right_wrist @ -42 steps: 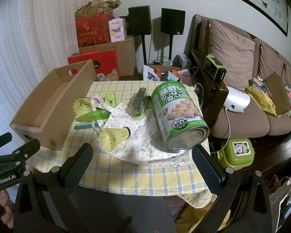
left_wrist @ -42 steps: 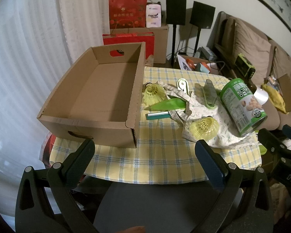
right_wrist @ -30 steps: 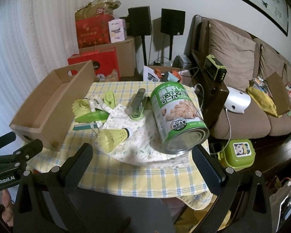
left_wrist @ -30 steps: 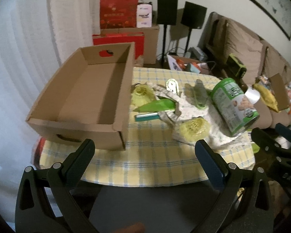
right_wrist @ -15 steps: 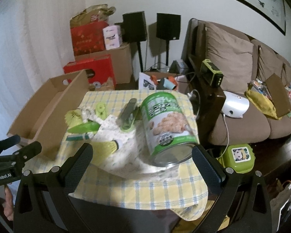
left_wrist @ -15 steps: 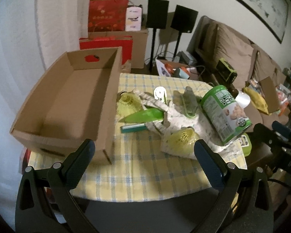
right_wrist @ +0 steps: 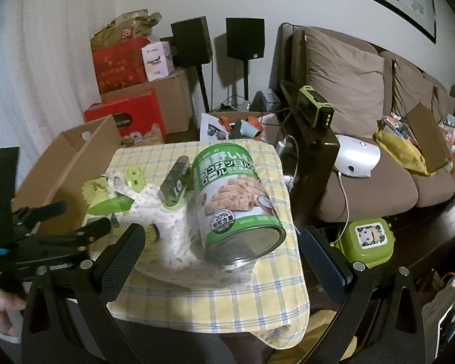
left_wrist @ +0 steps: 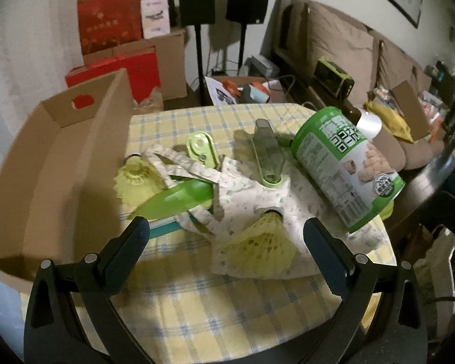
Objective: Organize objects
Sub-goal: 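Reach the left tool to a yellow shuttlecock and close on it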
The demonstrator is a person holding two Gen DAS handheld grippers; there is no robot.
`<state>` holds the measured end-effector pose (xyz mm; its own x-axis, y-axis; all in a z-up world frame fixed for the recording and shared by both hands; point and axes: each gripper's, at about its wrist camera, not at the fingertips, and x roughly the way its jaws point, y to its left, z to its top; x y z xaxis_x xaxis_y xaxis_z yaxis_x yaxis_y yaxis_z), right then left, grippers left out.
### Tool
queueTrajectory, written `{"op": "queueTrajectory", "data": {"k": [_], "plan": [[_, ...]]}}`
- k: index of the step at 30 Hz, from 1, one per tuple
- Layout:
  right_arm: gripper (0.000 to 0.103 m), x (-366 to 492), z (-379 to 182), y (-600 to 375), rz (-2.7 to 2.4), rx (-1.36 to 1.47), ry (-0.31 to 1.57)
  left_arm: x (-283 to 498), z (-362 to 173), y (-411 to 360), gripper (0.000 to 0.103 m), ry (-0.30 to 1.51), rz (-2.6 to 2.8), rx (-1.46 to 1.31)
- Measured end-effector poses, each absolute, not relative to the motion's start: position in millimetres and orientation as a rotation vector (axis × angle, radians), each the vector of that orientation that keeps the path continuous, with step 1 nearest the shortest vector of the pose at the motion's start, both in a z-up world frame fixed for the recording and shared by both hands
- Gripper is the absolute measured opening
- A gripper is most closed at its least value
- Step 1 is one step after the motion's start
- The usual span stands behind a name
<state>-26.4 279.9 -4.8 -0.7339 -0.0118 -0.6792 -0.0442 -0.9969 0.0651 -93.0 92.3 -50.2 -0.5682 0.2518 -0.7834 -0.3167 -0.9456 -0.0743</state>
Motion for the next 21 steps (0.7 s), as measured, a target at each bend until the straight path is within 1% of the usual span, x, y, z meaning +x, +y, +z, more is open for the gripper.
{"op": "queueTrajectory", "data": {"k": [4,8,11,13,14,15,16,17,18,19,20,21], "plan": [[0.102,-32.0,-8.8,286.6,2.902,-1.175,0.176,-101.5,-61.2,103.6,0.101,0.132,2.49,-1.259],[0.102,-34.4,-9.4,288.2,2.894,-1.172,0.168,-106.2,-72.3,112.5,0.101,0.159,2.452,-1.28],[0.102,-35.6,-9.0,287.5,2.893,-1.171,0.157,-108.4,-82.6,120.0,0.094,0.197,2.437,-1.307],[0.102,-36.5,-9.1,287.5,2.893,-1.174,0.153,-110.0,-90.4,122.4,0.082,0.213,2.427,-1.333],[0.102,-36.6,-9.2,287.4,2.893,-1.175,0.154,-110.5,-94.3,122.7,0.079,0.213,2.418,-1.343],[0.102,-37.3,-9.5,287.2,2.893,-1.178,0.154,-109.7,-97.2,122.9,0.074,0.208,2.407,-1.35],[0.102,-37.9,-9.9,287.4,2.894,-1.181,0.155,-109.4,-101.2,122.2,0.065,0.196,2.392,-1.357],[0.102,-38.6,-10.0,287.0,2.896,-1.185,0.156,-109.5,-102.8,122.1,0.059,0.189,2.381,-1.362],[0.102,-38.7,-10.6,286.9,2.896,-1.189,0.156,-109.4,-105.5,121.3,0.047,0.178,2.366,-1.371],[0.102,-39.0,-10.7,286.6,2.897,-1.191,0.155,-108.8,-107.8,119.7,0.042,0.156,2.347,-1.382],[0.102,-39.5,-10.8,286.1,2.899,-1.193,0.152,-108.5,-107.3,119.4,0.041,0.147,2.345,-1.381],[0.102,-39.5,-10.9,285.6,2.901,-1.193,0.15,-107.9,-106.2,118.3,0.036,0.146,2.349,-1.374]]}}
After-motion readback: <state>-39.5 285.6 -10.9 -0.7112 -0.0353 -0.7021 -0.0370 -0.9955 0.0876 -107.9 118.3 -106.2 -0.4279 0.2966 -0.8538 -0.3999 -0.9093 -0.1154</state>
